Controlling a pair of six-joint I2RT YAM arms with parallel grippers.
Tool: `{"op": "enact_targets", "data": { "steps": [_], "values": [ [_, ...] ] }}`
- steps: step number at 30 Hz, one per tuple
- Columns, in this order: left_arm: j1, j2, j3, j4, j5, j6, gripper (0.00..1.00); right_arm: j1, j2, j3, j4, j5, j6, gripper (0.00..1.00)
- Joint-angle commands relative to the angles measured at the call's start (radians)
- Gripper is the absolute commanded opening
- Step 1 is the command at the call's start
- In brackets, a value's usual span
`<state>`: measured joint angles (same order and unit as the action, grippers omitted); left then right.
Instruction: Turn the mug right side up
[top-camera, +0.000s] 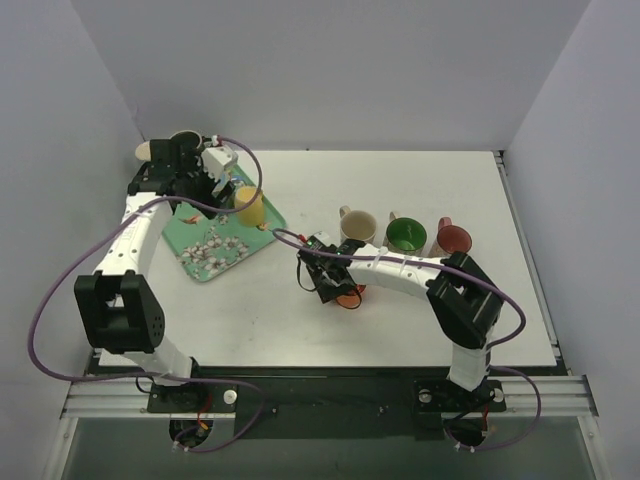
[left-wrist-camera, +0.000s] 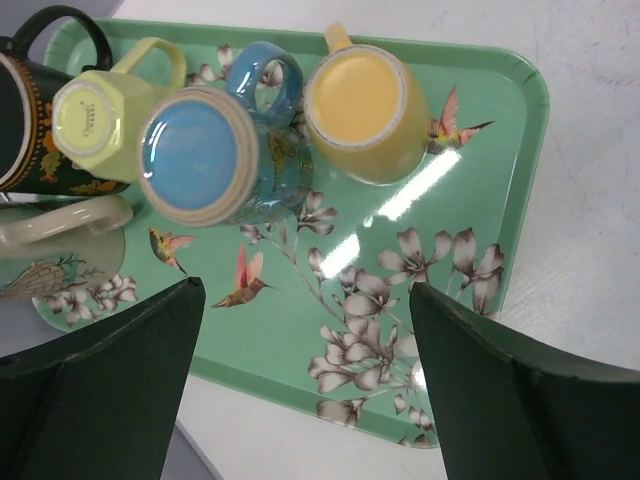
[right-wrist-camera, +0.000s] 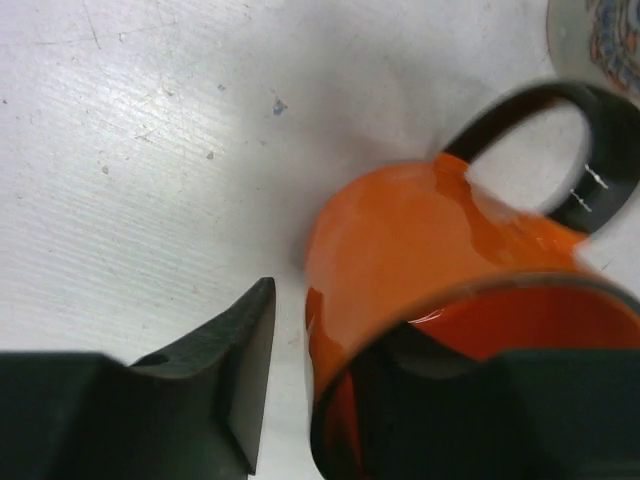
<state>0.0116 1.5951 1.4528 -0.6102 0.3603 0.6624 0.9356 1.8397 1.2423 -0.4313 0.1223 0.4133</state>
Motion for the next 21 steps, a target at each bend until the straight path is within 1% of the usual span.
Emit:
{"op": "enact_targets", "data": {
  "steps": [1,2,3,4,7,8,9,10,11,12,13,14,15,16,17,19,20,21],
  "values": [
    [-0.085,0.054,0.017,-0.002,-0.086,0.117,0.95,-0.004,-0.043,-0.006,-0.013,-0.015,0.002,0.45],
    [-0.116,0.071,0.030,0.013,-0.107,0.117,0.95,-0.003,-0.057,-0.003,-0.032,-0.015,-0.004,0.49],
    [-0.130,0.078,0.040,0.021,-0.118,0.114,0.95,0.000,-0.081,0.008,-0.040,-0.009,-0.005,0.57],
    [-0.159,0.098,0.066,0.035,-0.132,0.100,0.95,0.003,-0.097,0.019,-0.062,-0.003,-0.010,0.60],
    [-0.212,0.167,0.150,0.053,-0.146,0.053,0.95,0.012,-0.180,0.034,-0.107,0.011,-0.021,0.81],
    [-0.232,0.214,0.205,0.044,-0.159,0.022,0.95,0.011,-0.194,0.034,-0.119,0.011,-0.022,0.89],
    [-0.245,0.250,0.248,0.035,-0.167,0.010,0.95,0.011,-0.229,0.029,-0.124,0.020,-0.024,0.90],
    [-0.262,0.325,0.336,0.003,-0.197,-0.024,0.95,0.011,-0.244,0.023,-0.129,0.025,-0.025,0.91],
    [-0.266,0.363,0.383,-0.014,-0.211,-0.041,0.95,0.009,-0.272,0.019,-0.132,0.031,-0.025,0.92],
    [-0.271,0.456,0.502,-0.070,-0.245,-0.069,0.95,0.006,-0.286,0.008,-0.132,0.034,-0.022,0.93],
    [-0.272,0.501,0.561,-0.104,-0.265,-0.085,0.91,0.005,-0.304,0.003,-0.132,0.043,-0.025,0.93],
    [-0.272,0.605,0.702,-0.167,-0.294,-0.111,0.89,0.002,-0.310,-0.007,-0.132,0.046,-0.025,0.93],
    [-0.272,0.652,0.769,-0.212,-0.303,-0.121,0.85,-0.001,-0.318,-0.012,-0.130,0.054,-0.025,0.93],
    [-0.272,0.748,0.913,-0.280,-0.331,-0.132,0.84,-0.004,-0.319,-0.021,-0.133,0.056,-0.027,0.93],
    [-0.274,0.834,1.033,-0.308,-0.340,-0.135,0.81,-0.006,-0.327,-0.026,-0.133,0.059,-0.025,0.93],
    [-0.277,0.911,1.118,-0.345,-0.389,-0.139,0.78,-0.009,-0.335,-0.043,-0.133,0.060,-0.019,0.93],
    [-0.280,0.922,1.118,-0.339,-0.418,-0.129,0.77,-0.011,-0.335,-0.053,-0.136,0.060,-0.016,0.93],
    [-0.280,0.924,1.088,-0.321,-0.425,-0.129,0.77,-0.011,-0.345,-0.061,-0.135,0.065,-0.011,0.93]
  ]
}}
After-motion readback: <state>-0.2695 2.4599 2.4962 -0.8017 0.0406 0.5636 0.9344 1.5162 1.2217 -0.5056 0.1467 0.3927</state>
